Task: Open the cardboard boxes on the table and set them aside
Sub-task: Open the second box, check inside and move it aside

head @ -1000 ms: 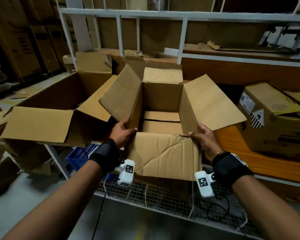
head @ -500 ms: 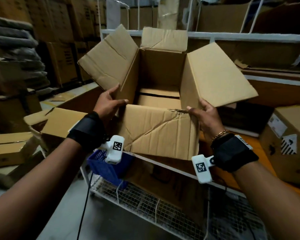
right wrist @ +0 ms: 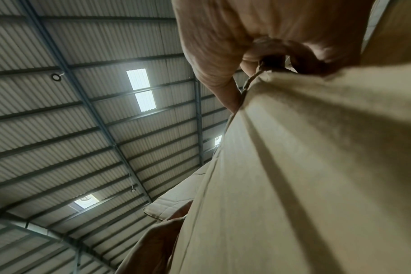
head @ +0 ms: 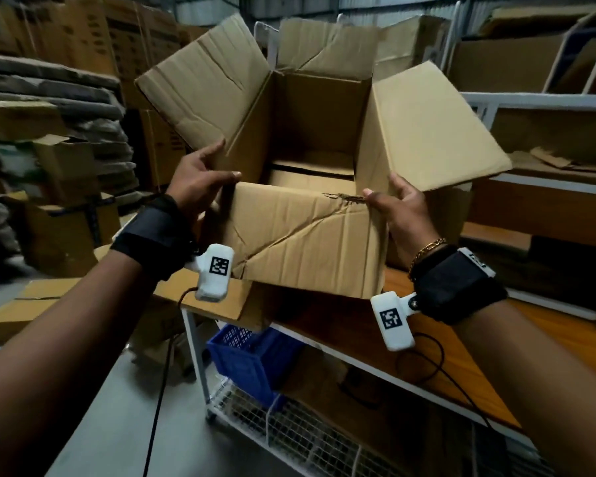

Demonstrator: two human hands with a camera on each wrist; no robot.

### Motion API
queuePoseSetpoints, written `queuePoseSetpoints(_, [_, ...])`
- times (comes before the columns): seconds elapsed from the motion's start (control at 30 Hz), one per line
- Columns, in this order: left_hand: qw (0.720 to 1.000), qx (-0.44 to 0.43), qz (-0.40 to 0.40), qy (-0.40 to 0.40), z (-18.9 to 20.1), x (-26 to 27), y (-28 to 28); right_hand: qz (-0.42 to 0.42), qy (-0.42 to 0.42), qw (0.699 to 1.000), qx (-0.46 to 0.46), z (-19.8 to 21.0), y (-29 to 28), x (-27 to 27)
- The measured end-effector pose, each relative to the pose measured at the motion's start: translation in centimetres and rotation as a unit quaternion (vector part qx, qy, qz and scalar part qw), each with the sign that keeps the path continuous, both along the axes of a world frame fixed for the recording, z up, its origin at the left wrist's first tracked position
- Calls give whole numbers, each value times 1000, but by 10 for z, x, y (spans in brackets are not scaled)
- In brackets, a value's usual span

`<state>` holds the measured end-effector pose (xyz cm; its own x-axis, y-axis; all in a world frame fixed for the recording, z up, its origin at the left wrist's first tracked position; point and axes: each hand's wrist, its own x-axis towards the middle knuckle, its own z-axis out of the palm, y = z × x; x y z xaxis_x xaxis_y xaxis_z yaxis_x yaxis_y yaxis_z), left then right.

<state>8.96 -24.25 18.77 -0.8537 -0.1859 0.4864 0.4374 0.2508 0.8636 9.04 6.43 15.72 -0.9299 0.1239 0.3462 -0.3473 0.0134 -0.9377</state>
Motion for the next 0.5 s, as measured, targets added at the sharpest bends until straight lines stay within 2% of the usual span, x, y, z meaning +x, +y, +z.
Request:
queuePoseSetpoints(0.4, [998,-28,-51,-19,31,-116,-165,-57,-7,998,-19,15,-171,-90])
queuePoseSetpoints(0.5, [998,-31,-53,-20,27,-134,-184,-66,-13,998,-13,13,-192,-103])
